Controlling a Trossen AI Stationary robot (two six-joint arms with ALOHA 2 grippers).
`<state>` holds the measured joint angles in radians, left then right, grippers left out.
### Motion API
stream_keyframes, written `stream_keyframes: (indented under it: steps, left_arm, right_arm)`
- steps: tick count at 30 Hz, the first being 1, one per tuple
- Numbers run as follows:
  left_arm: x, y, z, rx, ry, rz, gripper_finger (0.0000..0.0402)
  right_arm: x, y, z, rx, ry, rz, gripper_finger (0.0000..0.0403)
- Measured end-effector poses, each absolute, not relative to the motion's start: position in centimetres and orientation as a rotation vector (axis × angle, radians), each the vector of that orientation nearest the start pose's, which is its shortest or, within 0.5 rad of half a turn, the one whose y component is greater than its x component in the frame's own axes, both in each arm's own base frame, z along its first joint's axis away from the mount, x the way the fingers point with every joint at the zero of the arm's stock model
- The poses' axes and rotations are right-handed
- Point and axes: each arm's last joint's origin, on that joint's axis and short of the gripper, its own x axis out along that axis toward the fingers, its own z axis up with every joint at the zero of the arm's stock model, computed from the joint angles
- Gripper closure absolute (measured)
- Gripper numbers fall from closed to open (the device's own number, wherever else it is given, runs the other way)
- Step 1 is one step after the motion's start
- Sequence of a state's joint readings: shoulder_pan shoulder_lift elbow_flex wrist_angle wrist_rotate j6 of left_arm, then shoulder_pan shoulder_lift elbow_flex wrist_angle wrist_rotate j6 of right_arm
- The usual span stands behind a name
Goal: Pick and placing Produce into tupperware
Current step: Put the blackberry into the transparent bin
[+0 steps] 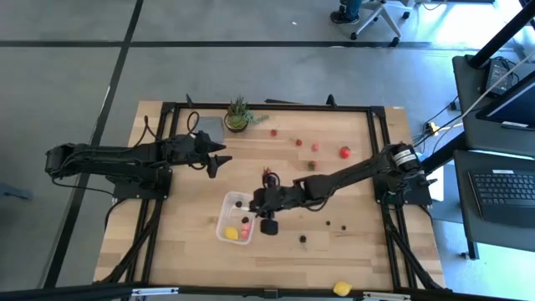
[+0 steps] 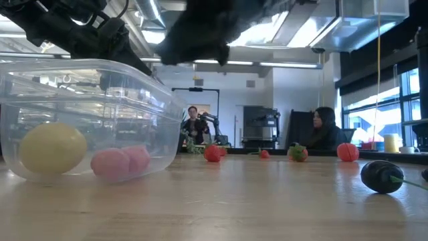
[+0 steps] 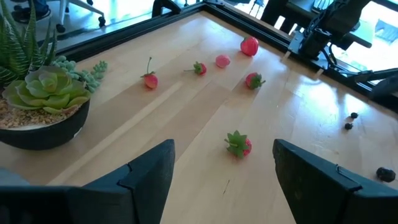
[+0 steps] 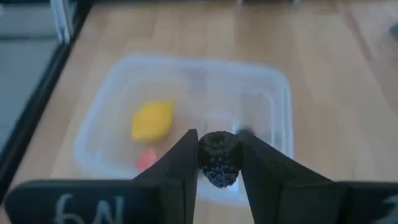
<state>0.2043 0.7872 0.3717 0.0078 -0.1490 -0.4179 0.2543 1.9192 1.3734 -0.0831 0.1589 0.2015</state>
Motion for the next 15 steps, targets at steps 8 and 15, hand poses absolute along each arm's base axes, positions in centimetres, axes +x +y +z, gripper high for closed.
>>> stream_keyframes:
  steps: [8,15]
  left_arm:
    - [16.6,3.9,20.7,-0.419,0.346,0.432,0.014]
    - [16.5,3.9,20.7,-0.418,0.35,0.432,0.014]
  right_arm:
    - [43.6,9.9,18.0,0.142,0.637,0.04,0.0303]
    - [43.9,9.9,16.8,0.143,0.652,0.037,0.027]
